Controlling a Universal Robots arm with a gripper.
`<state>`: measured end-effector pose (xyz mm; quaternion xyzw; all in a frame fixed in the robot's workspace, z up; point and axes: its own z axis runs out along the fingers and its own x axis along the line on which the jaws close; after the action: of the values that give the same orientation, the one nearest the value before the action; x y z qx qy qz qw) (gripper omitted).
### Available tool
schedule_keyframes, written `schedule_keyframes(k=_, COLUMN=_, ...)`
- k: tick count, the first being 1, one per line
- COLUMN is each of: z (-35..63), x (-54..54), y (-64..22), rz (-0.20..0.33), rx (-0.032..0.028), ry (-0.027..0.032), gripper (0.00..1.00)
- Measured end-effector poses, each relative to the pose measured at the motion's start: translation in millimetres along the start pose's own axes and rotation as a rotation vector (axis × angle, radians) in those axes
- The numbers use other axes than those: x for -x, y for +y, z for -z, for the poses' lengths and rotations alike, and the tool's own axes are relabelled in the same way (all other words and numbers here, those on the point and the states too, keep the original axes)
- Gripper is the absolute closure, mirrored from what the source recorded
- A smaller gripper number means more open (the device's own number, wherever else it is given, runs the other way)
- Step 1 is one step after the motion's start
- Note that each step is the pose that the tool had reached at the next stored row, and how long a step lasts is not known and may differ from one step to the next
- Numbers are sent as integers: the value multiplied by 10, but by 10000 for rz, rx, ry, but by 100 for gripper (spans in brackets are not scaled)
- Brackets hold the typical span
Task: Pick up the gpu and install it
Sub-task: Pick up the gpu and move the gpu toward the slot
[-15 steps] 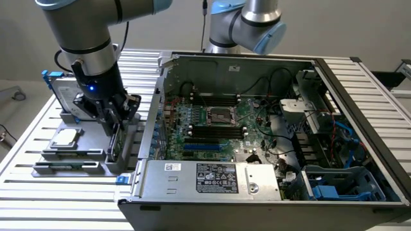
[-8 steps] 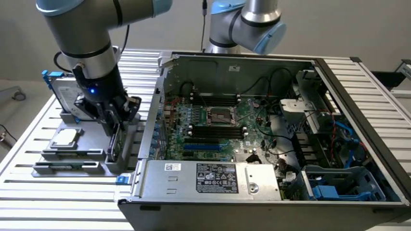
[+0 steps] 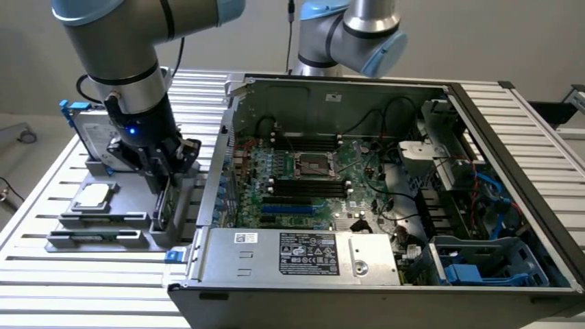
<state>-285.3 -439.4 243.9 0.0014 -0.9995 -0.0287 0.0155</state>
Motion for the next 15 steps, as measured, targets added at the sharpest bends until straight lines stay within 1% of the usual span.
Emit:
schedule_keyframes(k=1, z=0, x=0, y=0, rz=0, rx=1, ry=1, gripper=66)
schedule_keyframes(k=2, z=1, x=0, y=0, rz=0, rx=1, ry=2, gripper=66)
schedule_keyframes(k=3, z=0, x=0, y=0, rz=0, rx=1, ry=1, gripper=73)
schedule_keyframes(k=13, z=3, x=0, y=1, rz=1, rx=3, ry=-2, gripper=74)
schedule_keyframes(k=14, z=19, x=0, y=2, rz=1, rx=3, ry=-2, gripper=74)
schedule_keyframes(k=15, z=55, x=-1, y=4, rz=2, rx=2, ry=-1, gripper=74)
